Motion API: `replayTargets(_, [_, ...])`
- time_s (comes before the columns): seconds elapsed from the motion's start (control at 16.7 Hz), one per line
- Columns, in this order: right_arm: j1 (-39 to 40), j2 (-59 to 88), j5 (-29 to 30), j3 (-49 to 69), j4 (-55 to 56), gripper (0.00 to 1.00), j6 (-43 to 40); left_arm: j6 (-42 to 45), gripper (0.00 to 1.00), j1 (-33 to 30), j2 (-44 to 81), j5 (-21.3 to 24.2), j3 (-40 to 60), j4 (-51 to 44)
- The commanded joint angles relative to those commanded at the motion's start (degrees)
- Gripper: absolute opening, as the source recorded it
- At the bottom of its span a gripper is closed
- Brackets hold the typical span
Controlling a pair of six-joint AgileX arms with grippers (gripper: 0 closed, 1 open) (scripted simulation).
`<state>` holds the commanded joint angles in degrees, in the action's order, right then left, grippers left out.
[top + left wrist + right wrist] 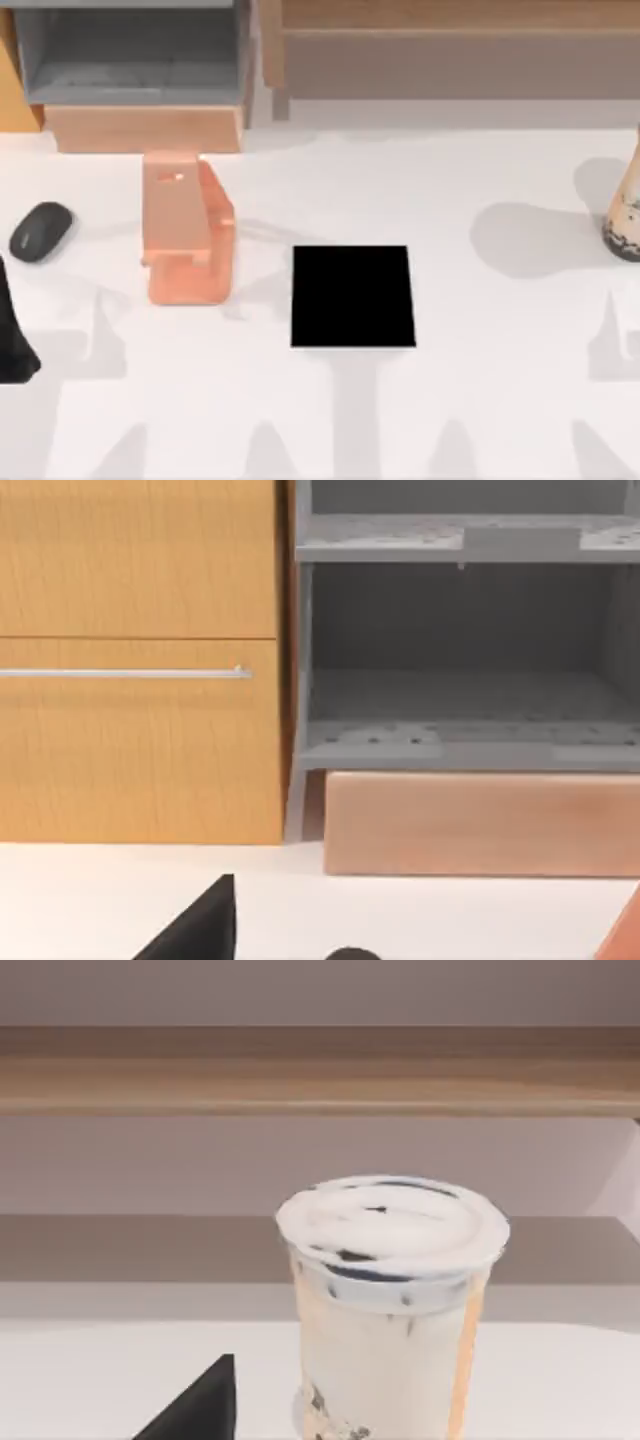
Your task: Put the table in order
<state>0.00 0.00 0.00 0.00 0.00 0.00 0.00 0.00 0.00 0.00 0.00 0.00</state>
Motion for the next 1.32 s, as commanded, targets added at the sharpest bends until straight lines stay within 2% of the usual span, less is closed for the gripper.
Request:
replayTargets(0.3, [0.0, 0.0, 0.0, 0.0, 0.0, 1.0, 0.0, 0.85, 1.0, 0.19, 3.47, -0.1, 3.52, -2.58])
replayTargets(0.54, [0.0, 0.0, 0.0, 0.0, 0.0, 1.0, 0.0, 3.69, 1.0, 0.46, 16.61, -0.09, 16.37, -11.08])
replayTargets(1.32, [0.0, 0.0, 0.0, 0.0, 0.0, 1.0, 0.0, 18.02, 1.0, 1.51, 94.77, -0.08, 80.12, -55.22])
